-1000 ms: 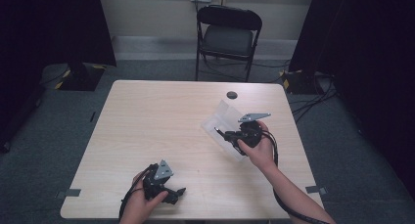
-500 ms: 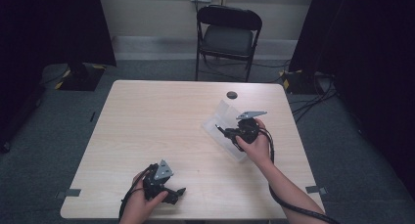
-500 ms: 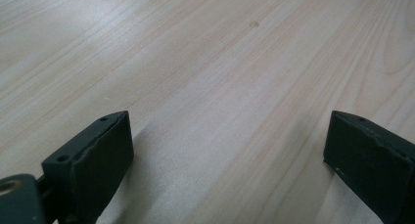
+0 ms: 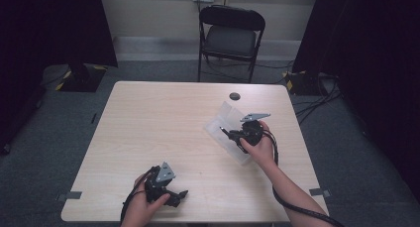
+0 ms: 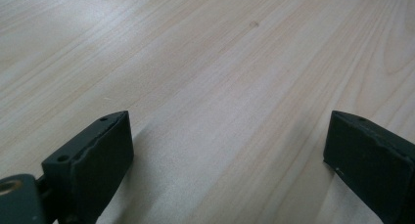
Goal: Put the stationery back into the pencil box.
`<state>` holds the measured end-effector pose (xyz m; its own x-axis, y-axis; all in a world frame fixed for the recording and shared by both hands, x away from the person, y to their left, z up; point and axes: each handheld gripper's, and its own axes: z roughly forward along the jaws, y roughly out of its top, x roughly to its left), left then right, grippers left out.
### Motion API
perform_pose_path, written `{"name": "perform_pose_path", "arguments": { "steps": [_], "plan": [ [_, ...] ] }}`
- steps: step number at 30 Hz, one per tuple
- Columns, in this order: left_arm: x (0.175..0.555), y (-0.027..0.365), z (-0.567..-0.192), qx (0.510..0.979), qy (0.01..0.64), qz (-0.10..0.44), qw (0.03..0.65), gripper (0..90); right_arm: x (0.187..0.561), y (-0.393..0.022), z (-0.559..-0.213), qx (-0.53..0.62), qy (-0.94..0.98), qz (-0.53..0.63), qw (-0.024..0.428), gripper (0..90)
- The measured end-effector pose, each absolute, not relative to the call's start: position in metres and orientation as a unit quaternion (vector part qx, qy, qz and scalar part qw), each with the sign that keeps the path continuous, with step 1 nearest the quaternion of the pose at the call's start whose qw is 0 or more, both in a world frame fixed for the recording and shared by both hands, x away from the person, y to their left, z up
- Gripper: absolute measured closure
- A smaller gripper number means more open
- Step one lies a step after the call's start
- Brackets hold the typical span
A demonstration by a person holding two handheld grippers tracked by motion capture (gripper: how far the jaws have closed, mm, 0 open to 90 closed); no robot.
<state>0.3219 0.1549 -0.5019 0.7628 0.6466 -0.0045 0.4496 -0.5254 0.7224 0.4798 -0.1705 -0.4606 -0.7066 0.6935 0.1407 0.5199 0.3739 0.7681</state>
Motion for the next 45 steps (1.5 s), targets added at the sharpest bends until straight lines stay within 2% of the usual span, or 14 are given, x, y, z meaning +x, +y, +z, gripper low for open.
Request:
{"name": "perform_pose_path", "arguments": {
  "steps": [45],
  "plan": [
    [0.322,0.155,-0.502,0.863,0.317,0.133,0.370,4.0,0.487,-0.160,-0.479,0.367,0.828,0.407,0.116,80.3]
  ]
}}
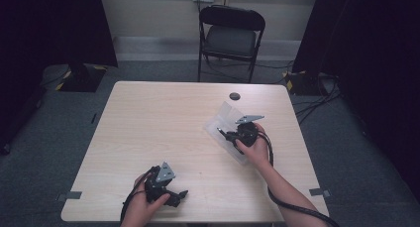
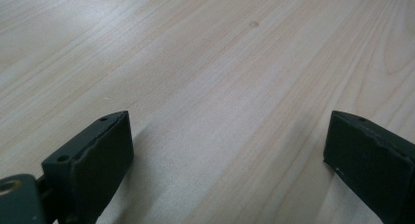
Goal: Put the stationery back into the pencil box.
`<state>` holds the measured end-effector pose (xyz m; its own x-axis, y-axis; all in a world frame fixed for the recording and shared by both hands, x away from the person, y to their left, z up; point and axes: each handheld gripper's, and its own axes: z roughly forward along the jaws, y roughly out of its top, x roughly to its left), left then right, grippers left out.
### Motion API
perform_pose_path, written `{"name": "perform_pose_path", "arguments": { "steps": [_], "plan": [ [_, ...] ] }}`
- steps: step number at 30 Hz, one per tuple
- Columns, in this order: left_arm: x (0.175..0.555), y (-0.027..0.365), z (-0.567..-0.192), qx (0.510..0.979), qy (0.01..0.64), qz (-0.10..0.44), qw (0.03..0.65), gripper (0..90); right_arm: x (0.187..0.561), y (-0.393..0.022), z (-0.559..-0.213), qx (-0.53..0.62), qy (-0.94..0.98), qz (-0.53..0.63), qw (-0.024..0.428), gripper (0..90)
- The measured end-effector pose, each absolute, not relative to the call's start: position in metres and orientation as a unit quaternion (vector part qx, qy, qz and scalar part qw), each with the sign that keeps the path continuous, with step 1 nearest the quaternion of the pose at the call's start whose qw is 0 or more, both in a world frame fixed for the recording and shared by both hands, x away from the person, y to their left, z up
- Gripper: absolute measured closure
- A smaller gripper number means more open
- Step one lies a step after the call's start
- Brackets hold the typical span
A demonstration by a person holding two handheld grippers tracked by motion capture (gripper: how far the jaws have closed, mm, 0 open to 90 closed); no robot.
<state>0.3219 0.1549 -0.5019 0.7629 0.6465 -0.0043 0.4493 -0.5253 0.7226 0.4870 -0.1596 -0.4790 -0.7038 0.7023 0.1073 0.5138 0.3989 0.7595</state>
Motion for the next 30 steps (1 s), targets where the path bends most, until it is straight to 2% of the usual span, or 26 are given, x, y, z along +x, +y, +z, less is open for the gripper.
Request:
{"name": "perform_pose_path", "arguments": {
  "steps": [30],
  "plan": [
    [0.3219,0.1549,-0.5019,0.863,0.317,0.133,0.370,4.0,0.4852,-0.1571,-0.4858,0.362,0.834,0.396,0.129,79.0]
  ]
}}
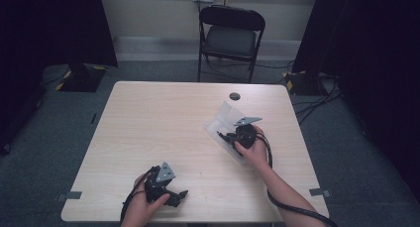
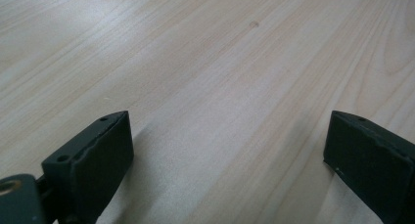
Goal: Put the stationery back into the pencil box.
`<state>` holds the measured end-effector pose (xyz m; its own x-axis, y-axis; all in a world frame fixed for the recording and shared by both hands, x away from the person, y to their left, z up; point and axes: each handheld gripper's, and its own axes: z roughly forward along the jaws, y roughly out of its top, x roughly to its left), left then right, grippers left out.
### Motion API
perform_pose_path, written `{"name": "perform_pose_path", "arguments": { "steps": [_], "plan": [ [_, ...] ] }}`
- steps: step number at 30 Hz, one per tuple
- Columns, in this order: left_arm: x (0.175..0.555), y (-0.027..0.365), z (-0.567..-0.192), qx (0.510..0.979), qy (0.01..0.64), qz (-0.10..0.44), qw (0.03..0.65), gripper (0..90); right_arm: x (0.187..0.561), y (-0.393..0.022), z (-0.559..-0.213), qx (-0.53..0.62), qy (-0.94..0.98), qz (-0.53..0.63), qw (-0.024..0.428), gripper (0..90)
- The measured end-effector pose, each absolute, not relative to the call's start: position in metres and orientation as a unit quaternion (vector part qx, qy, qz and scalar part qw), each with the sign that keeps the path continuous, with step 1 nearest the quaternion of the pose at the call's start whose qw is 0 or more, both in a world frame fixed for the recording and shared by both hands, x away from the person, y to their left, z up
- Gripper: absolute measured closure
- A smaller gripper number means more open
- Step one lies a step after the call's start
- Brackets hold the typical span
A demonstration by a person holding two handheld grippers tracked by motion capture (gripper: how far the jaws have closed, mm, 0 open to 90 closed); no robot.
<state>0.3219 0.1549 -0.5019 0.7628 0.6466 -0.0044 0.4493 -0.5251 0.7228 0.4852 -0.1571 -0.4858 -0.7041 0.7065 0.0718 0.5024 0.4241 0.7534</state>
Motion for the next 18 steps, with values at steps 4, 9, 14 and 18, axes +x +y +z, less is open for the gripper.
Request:
{"name": "perform_pose_path", "arguments": {
  "steps": [4,9,14,18],
  "plan": [
    [0.322,0.155,-0.502,0.863,0.318,0.133,0.370,4.0,0.485,-0.158,-0.485,0.367,0.830,0.398,0.132,74.7],
    [0.322,0.155,-0.502,0.863,0.317,0.133,0.369,4.0,0.482,-0.157,-0.482,0.364,0.830,0.402,0.132,65.9],
    [0.322,0.155,-0.502,0.863,0.317,0.133,0.370,4.0,0.475,-0.155,-0.475,0.358,0.825,0.416,0.136,49.8],
    [0.322,0.155,-0.502,0.863,0.317,0.133,0.370,4.0,0.468,-0.151,-0.469,0.338,0.831,0.421,0.133,44.1]
  ]
}}
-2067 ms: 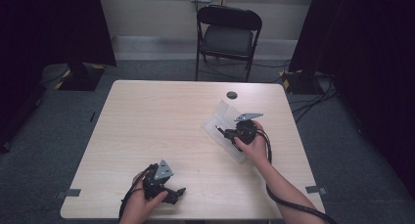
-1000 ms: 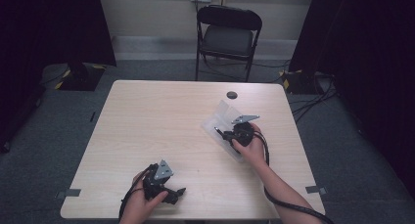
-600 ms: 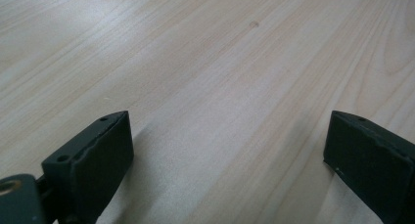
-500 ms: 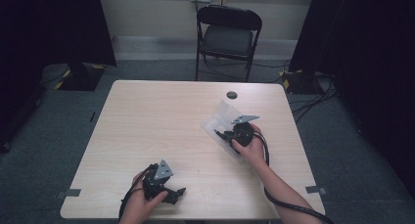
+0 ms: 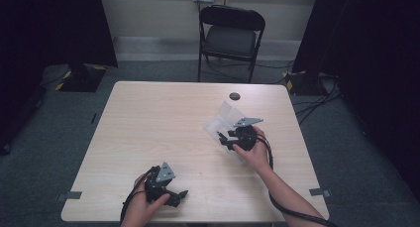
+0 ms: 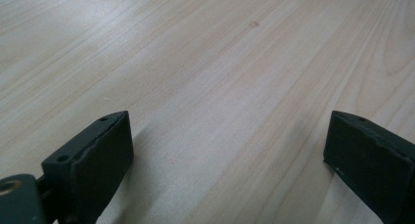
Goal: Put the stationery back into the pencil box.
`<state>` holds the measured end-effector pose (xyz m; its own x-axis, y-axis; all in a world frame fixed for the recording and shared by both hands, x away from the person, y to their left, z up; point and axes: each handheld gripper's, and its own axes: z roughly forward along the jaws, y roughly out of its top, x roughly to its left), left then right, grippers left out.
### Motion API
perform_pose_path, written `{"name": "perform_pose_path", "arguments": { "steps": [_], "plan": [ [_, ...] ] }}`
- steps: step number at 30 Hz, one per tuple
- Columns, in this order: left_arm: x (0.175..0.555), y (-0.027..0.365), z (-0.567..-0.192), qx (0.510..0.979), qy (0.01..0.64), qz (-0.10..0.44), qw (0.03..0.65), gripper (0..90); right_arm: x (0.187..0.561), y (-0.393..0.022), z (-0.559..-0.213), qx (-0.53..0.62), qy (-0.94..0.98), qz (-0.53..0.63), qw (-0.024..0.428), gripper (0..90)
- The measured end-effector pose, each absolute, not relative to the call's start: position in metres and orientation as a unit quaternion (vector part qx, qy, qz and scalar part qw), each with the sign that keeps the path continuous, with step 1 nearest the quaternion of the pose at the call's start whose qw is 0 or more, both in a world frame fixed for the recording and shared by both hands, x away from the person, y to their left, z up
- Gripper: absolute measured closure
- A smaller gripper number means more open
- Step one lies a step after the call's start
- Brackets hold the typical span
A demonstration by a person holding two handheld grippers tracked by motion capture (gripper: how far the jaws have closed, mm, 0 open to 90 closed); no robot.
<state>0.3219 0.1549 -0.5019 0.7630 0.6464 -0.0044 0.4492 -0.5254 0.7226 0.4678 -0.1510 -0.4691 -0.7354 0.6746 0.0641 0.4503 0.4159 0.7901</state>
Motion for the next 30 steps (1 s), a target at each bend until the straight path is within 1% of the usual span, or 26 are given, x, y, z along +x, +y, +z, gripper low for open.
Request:
{"name": "perform_pose_path", "arguments": {
  "steps": [3,7,21,30],
  "plan": [
    [0.322,0.155,-0.502,0.863,0.317,0.133,0.369,4.0,0.463,-0.148,-0.466,0.333,0.831,0.429,0.126,38.3],
    [0.322,0.155,-0.502,0.864,0.317,0.133,0.369,4.0,0.456,-0.146,-0.464,0.322,0.832,0.438,0.111,34.7],
    [0.322,0.155,-0.502,0.863,0.317,0.133,0.369,4.0,0.433,-0.138,-0.459,0.288,0.841,0.449,0.086,31.0],
    [0.322,0.155,-0.502,0.863,0.317,0.133,0.369,4.0,0.419,-0.135,-0.463,0.269,0.848,0.451,0.072,28.4]
  ]
}}
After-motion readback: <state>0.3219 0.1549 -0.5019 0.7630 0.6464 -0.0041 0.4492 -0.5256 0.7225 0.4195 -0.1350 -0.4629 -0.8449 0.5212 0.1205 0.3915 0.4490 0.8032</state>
